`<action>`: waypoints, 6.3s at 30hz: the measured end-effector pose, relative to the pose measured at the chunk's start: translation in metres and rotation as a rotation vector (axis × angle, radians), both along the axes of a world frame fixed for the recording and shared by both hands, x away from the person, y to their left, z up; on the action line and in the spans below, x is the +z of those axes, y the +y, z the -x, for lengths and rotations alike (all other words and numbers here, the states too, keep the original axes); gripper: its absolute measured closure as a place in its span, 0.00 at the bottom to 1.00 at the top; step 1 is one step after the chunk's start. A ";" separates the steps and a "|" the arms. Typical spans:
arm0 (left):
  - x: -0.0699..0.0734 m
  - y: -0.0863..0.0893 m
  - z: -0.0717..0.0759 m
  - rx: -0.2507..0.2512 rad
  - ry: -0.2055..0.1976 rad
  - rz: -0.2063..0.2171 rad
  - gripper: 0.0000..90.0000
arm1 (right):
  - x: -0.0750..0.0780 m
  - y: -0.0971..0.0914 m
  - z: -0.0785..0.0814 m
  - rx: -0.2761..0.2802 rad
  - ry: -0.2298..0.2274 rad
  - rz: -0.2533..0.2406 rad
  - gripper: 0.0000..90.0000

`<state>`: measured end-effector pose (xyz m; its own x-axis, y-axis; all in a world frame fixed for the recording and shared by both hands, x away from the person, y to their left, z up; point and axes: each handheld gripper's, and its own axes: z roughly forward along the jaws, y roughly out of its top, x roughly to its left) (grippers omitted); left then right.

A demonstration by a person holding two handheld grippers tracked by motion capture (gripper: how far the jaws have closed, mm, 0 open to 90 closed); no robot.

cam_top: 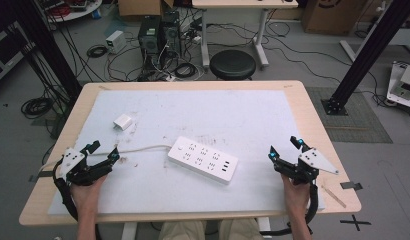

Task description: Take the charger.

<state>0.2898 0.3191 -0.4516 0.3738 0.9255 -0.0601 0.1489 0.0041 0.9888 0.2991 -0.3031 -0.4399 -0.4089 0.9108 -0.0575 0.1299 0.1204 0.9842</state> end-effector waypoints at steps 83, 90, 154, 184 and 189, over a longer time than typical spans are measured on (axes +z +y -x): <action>0.065 0.002 -0.141 -0.176 0.310 -0.259 0.25 | -0.004 -0.002 -0.005 0.061 0.108 -0.050 0.22; 0.045 0.010 -0.157 -0.158 0.392 -0.252 0.25 | -0.005 -0.002 -0.007 0.065 0.115 -0.048 0.22; 0.024 0.003 -0.170 -0.145 0.456 -0.321 0.47 | -0.004 0.005 -0.008 0.067 0.135 0.005 0.22; 0.078 -0.050 -0.109 -0.244 0.311 -0.340 0.47 | -0.004 0.005 -0.009 0.096 0.143 -0.018 0.22; 0.073 -0.059 -0.097 -0.263 0.309 -0.346 0.47 | -0.004 0.005 -0.009 0.093 0.150 -0.016 0.22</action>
<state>0.3873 0.2602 -0.3790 0.6094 0.7880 0.0879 0.3852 -0.3911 0.8359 0.3079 -0.2980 -0.4437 -0.4946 0.8688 0.0245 0.2644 0.1236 0.9565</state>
